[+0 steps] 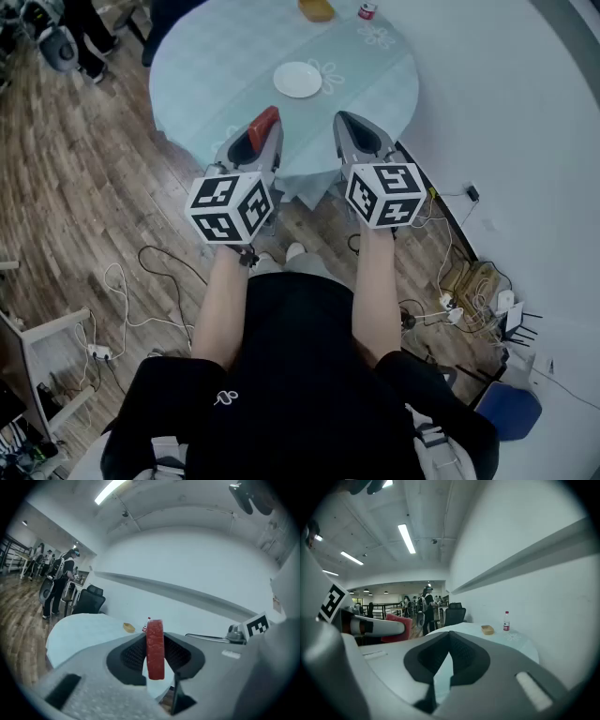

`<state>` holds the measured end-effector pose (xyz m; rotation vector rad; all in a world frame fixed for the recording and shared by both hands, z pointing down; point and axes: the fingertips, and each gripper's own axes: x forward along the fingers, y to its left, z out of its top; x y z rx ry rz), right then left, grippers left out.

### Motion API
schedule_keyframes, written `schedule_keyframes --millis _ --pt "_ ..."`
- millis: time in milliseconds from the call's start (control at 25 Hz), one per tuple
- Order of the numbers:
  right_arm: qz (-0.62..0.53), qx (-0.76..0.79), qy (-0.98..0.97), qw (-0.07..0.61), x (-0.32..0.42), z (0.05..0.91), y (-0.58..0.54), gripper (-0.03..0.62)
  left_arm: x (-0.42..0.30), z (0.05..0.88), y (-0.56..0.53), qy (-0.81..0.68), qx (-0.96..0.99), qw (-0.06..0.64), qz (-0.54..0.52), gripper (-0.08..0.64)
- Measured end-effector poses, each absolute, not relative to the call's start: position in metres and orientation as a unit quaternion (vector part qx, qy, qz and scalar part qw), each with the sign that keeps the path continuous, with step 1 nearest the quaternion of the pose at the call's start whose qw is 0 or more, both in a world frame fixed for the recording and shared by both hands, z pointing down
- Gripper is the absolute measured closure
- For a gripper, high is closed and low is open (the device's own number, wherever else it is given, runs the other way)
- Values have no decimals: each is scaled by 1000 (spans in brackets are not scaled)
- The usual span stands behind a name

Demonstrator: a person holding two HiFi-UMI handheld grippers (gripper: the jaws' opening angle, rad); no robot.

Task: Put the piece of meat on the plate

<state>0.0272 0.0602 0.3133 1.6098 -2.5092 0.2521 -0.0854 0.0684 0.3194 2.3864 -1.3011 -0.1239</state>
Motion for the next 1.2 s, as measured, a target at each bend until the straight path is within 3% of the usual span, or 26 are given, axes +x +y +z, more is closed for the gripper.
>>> schedule_keyframes --millis 400,1200 --pt "87 548 -826 97 -2 336 58 583 -115 338 61 -464 856 224 -42 472" --pt "91 577 -810 43 38 346 -23 583 -113 367 -13 -487 846 218 -16 472"
